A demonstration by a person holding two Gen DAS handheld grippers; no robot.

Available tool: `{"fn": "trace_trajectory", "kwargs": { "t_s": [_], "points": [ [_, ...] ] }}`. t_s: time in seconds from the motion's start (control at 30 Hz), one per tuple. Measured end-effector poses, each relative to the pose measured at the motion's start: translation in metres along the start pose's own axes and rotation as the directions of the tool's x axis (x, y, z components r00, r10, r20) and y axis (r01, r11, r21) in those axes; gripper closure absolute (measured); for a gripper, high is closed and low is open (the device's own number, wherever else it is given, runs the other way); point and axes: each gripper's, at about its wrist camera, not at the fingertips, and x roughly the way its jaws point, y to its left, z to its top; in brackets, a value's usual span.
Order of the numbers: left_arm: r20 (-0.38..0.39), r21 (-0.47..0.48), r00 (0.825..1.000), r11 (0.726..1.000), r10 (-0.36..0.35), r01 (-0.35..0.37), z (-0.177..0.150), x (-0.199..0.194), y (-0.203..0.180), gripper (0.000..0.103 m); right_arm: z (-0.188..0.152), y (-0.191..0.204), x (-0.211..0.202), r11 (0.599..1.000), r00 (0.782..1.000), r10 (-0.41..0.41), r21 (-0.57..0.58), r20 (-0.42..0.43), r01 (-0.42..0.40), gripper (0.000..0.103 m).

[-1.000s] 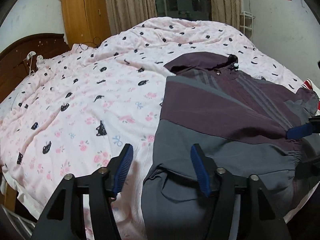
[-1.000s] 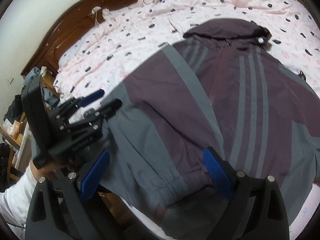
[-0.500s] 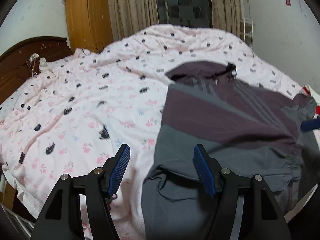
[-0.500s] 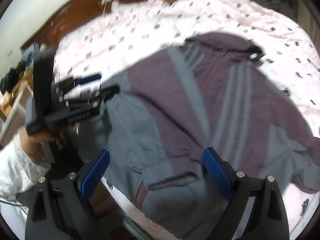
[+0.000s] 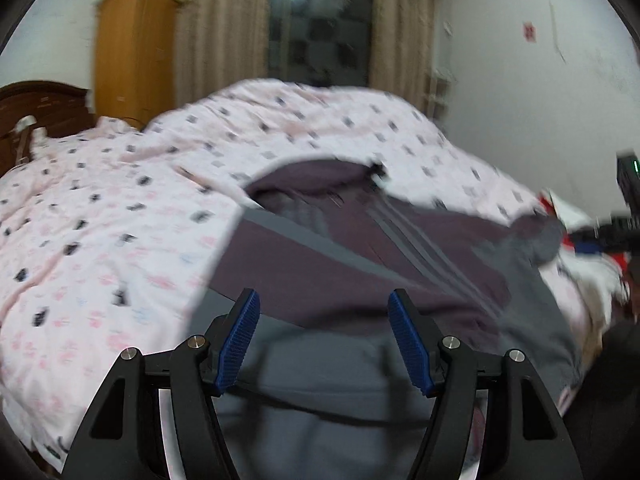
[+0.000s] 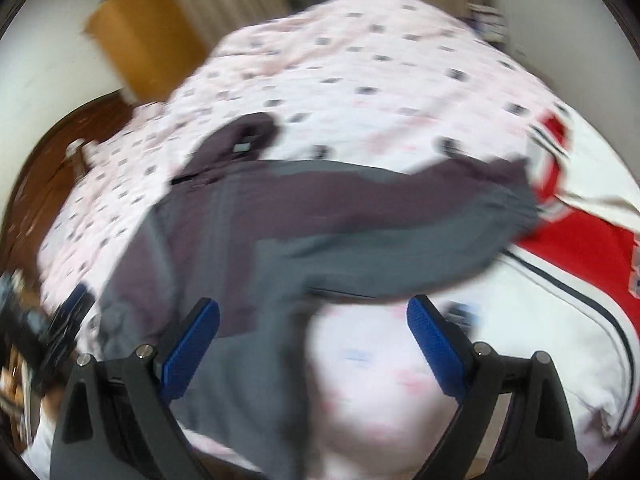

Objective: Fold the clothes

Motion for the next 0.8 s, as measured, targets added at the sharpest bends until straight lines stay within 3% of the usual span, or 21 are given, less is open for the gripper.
{"fn": "trace_trajectory", "kwargs": {
  "t_s": [0.17, 0.3, 0.53, 0.8],
  "points": [
    [-0.143, 0.09, 0.986, 0.991, -0.083, 0.097, -0.019, 0.017, -0.034, 0.042, -0.004, -0.031, -0.004, 0.998, 1.0, -0.009, 0.068, -0.007, 0.009, 0.007],
    [-0.13, 0.131, 0.989, 0.988, -0.069, 0.086, -0.018, 0.01, -0.04, 0.042, -0.007, -0.042, -0.002, 0.996, 1.0, 0.002, 0.095, -0.009, -0.001, 0.007],
    [0.067, 0.046, 0.997, 0.998, -0.037, 0.034, -0.002, -0.017, -0.016, 0.041, 0.0, -0.059, 0.008, 0.985, 1.0, 0.017, 0.17, 0.001, -0.016, 0.007],
    [0.005, 0.003, 1.0, 1.0, -0.004, 0.004, -0.007, 0.011, -0.002, 0.04, 0.026, -0.095, 0.036, 0.947, 0.999, 0.046, 0.318, 0.013, -0.048, 0.006]
  ]
}}
